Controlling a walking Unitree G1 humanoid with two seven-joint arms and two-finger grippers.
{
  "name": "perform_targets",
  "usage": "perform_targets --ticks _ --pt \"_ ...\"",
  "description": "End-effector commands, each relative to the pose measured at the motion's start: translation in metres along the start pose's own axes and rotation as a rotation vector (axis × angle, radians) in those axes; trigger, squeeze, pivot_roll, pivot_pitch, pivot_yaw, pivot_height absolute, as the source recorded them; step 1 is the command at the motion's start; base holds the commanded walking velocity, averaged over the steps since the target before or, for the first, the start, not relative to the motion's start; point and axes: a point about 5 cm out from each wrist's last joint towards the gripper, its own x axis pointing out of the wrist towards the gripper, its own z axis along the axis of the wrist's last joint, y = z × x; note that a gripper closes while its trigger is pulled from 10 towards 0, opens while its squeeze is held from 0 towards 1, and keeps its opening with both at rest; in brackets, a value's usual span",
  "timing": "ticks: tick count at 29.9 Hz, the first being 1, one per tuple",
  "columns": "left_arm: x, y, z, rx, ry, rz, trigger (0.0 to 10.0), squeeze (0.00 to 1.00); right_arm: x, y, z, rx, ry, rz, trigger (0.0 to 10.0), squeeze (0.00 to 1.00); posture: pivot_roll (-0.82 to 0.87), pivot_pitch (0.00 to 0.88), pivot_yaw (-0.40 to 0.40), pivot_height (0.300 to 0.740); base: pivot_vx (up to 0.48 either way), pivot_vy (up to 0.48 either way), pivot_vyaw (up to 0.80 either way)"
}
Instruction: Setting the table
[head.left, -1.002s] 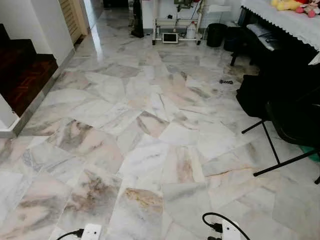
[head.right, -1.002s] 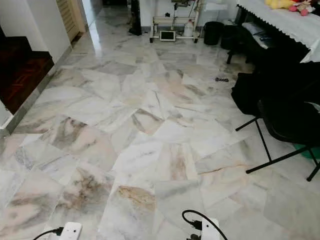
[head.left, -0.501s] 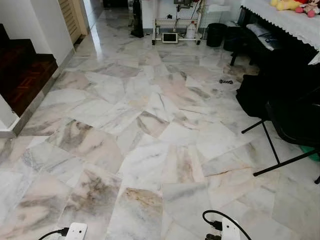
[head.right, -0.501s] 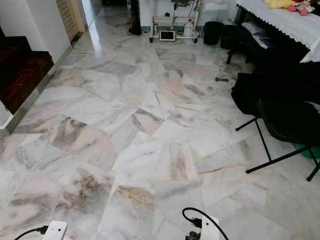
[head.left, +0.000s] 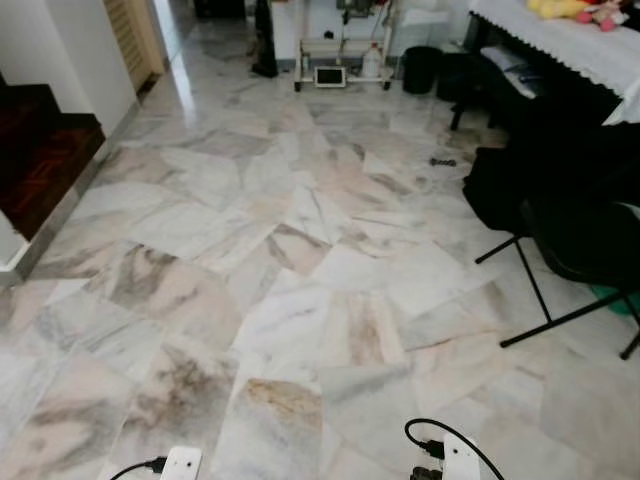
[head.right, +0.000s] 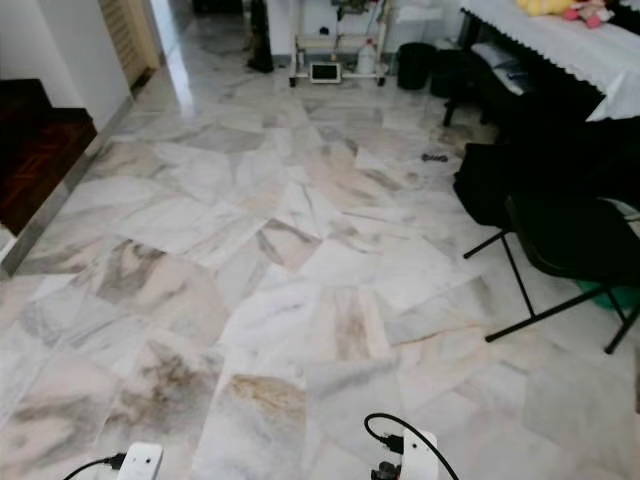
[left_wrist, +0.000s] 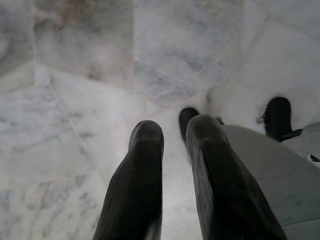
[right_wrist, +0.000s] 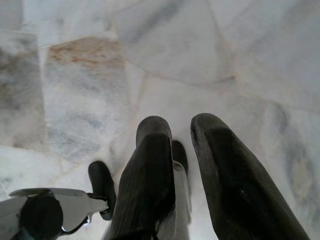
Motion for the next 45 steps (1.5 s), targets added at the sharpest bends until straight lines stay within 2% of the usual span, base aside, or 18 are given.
perform_targets --ticks 1,5,9,10,11,14,19,24,32,36,44,45 --pt "0.0 0.001 0.0 0.016 0.01 0.007 10.0 0.0 -0.001 -0.002 -0.003 -0.006 0.013 -0.006 10.0 0.0 0.05 0.004 -0.007 0.74 0.0 0.0 -0.79" --pt "0.0 0.004 0.002 0.017 0.007 0.011 10.0 0.0 -0.001 -0.004 -0.005 -0.017 0.024 -0.01 10.0 0.0 0.05 0.005 -0.008 0.74 0.0 0.0 -0.79" --pt "-0.001 0.013 0.003 0.018 0.006 0.02 10.0 0.0 -0.002 -0.004 -0.006 -0.02 0.029 -0.008 10.0 0.0 0.05 0.006 -0.01 0.74 0.0 0.0 -0.79" --pt "-0.002 0.022 0.003 0.012 0.002 0.028 10.0 0.0 -0.002 -0.005 -0.007 -0.022 0.032 -0.009 10.0 0.0 0.05 0.006 -0.01 0.74 0.0 0.0 -0.79" --pt "-0.002 0.022 0.003 0.012 0.002 0.028 10.0 0.0 -0.002 -0.005 -0.007 -0.022 0.032 -0.009 10.0 0.0 0.05 0.006 -0.01 0.74 0.0 0.0 -0.79" --pt "-0.004 0.038 0.005 -0.009 -0.007 0.045 10.0 0.0 -0.002 -0.007 -0.008 -0.028 0.038 -0.012 10.0 0.0 0.05 0.005 -0.012 0.74 0.0 0.0 -0.79" --pt "-0.005 0.042 0.004 0.009 0.002 0.053 10.0 0.0 -0.003 -0.008 -0.009 -0.03 0.043 -0.015 10.0 0.0 0.05 0.004 -0.012 0.74 0.0 0.0 -0.79" --pt "-0.005 0.038 0.001 0.011 0.009 0.047 10.0 0.0 -0.003 -0.008 -0.01 -0.031 0.045 -0.016 10.0 0.0 0.05 0.006 -0.014 0.74 0.0 0.0 -0.79" --pt "-0.001 0.008 -0.001 0.013 0.014 0.012 10.0 0.0 -0.003 -0.009 -0.011 -0.031 0.048 -0.018 10.0 0.0 0.05 0.007 -0.013 0.74 0.0 0.0 -0.79" --pt "0.0 0.002 0.001 0.015 0.012 0.004 10.0 0.0 -0.004 -0.011 -0.012 -0.031 0.05 -0.021 10.0 0.0 0.05 0.007 -0.013 0.74 0.0 0.0 -0.79" --pt "0.001 0.0 0.002 0.017 0.009 0.002 10.0 0.0 -0.004 -0.012 -0.013 -0.033 0.053 -0.024 10.0 0.0 0.05 0.009 -0.014 0.74 0.0 0.0 -0.79" --pt "0.0 0.003 0.002 0.017 0.008 0.005 10.0 0.0 -0.004 -0.012 -0.013 -0.033 0.054 -0.025 10.0 0.0 0.05 0.01 -0.014 0.74 0.0 0.0 -0.79"
